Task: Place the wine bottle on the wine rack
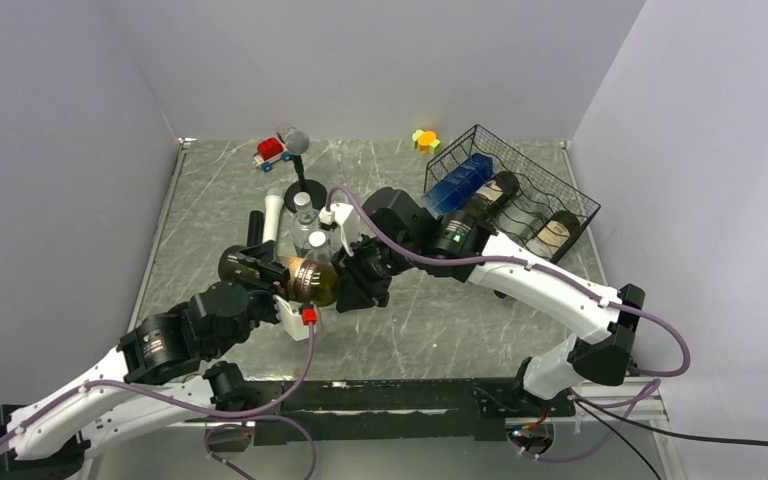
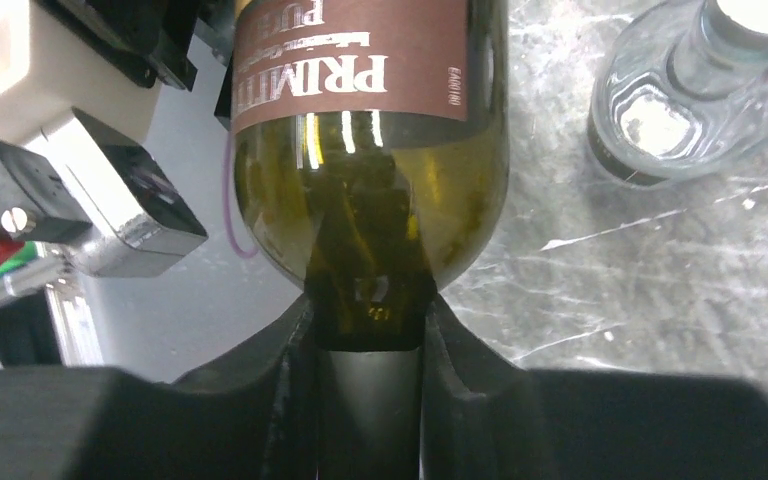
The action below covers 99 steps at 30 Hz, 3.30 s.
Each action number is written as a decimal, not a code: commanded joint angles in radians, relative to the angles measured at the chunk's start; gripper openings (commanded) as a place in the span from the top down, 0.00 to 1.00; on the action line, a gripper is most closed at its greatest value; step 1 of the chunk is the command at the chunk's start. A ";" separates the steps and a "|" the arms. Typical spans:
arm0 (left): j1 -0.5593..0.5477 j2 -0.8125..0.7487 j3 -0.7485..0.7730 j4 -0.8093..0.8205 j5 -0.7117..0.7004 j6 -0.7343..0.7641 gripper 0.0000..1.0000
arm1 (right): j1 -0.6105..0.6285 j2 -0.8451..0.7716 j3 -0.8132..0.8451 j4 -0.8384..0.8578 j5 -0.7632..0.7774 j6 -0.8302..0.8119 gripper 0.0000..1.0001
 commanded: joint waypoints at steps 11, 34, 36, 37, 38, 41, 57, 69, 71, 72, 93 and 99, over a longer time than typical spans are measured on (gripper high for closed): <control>0.002 -0.082 0.102 0.272 -0.020 -0.143 0.50 | 0.025 -0.064 0.048 0.125 0.156 -0.024 1.00; 0.003 -0.118 0.119 0.295 0.001 -0.197 0.01 | 0.009 -0.289 -0.086 0.403 0.806 0.103 1.00; 0.002 -0.125 0.120 0.298 0.003 -0.202 0.01 | 0.006 -0.289 -0.086 0.396 0.832 0.111 1.00; 0.002 -0.128 0.122 0.297 0.007 -0.208 0.01 | 0.005 -0.288 -0.086 0.392 0.852 0.115 1.00; 0.002 -0.130 0.125 0.297 0.011 -0.215 0.01 | 0.004 -0.289 -0.090 0.394 0.871 0.118 1.00; 0.002 -0.138 0.129 0.307 0.031 -0.251 0.01 | -0.006 -0.293 -0.105 0.394 0.949 0.150 1.00; 0.001 0.105 0.165 0.358 -0.120 -1.062 0.01 | -0.292 -0.221 -0.311 0.518 1.116 0.492 1.00; 0.002 0.107 0.076 0.440 -0.173 -1.210 0.01 | -0.404 -0.052 -0.301 0.466 1.194 0.721 1.00; 0.002 0.095 0.107 0.426 -0.193 -1.171 0.01 | -0.419 -0.018 -0.284 0.467 1.201 0.742 1.00; 0.002 0.090 0.125 0.415 -0.206 -1.156 0.01 | -0.428 0.003 -0.272 0.462 1.201 0.751 1.00; 0.002 0.036 0.169 0.327 -0.228 -1.097 0.01 | -0.547 0.411 0.022 0.391 1.189 0.844 1.00; 0.002 0.030 0.163 0.324 -0.227 -1.104 0.01 | -0.556 0.454 0.055 0.359 1.139 0.871 1.00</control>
